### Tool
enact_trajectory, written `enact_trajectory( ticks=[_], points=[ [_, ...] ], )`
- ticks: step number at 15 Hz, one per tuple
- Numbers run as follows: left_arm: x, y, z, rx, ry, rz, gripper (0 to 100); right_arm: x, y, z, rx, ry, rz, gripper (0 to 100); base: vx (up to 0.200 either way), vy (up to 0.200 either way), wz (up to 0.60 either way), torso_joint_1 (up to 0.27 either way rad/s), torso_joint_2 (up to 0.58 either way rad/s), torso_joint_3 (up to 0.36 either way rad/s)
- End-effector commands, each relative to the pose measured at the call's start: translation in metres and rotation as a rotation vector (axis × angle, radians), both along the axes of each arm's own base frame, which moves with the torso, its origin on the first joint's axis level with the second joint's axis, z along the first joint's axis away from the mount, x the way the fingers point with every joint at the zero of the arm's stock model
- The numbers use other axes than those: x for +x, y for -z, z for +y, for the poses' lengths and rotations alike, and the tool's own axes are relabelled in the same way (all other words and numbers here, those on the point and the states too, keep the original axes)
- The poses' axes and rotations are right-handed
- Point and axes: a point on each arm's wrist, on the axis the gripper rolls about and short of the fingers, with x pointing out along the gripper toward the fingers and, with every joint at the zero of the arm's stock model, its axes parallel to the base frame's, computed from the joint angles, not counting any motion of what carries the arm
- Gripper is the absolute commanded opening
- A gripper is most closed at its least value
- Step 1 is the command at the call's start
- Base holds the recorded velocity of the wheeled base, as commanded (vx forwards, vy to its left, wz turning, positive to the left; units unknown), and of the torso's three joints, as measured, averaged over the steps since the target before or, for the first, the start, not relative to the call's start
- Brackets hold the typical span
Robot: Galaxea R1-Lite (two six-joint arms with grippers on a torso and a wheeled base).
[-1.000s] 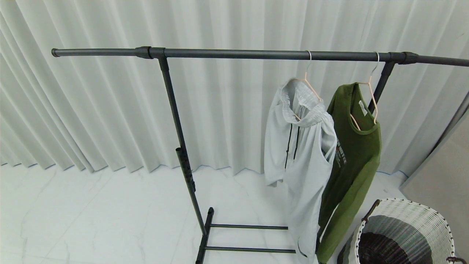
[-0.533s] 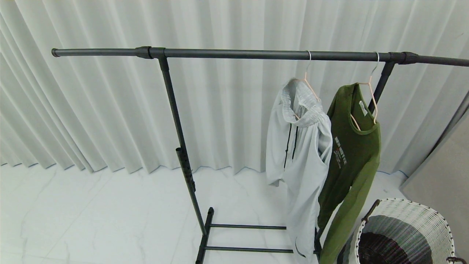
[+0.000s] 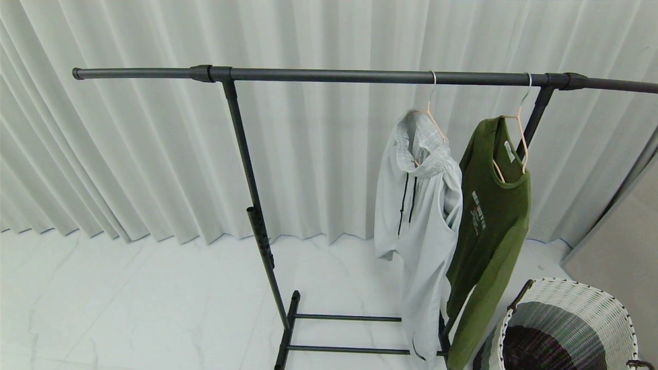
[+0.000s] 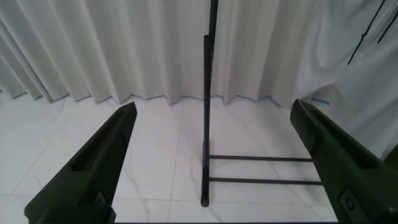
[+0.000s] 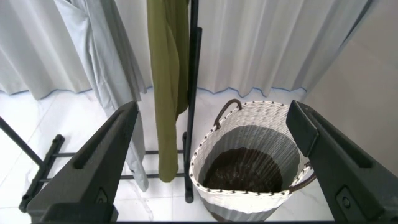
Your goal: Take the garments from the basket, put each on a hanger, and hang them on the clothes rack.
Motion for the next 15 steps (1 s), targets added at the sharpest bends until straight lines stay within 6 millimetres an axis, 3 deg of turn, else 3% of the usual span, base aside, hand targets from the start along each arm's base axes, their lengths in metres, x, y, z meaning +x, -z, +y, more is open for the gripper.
enact_trajectory(
  ticks=[1,15],
  points=[
    [0.0000,0.0000,0.0000,0.001,0.000,0.000,100,-0.0001,0.0000,0.0000,0.000,0.000,-0.002,100,0.000,0.000,0.00,0.000,0.00,0.000],
    [0.0000,0.0000,0.0000,0.001,0.000,0.000,100,-0.0001,0.0002,0.0000,-0.003,0.000,0.000,100,0.000,0.000,0.00,0.000,0.00,0.000]
  ],
)
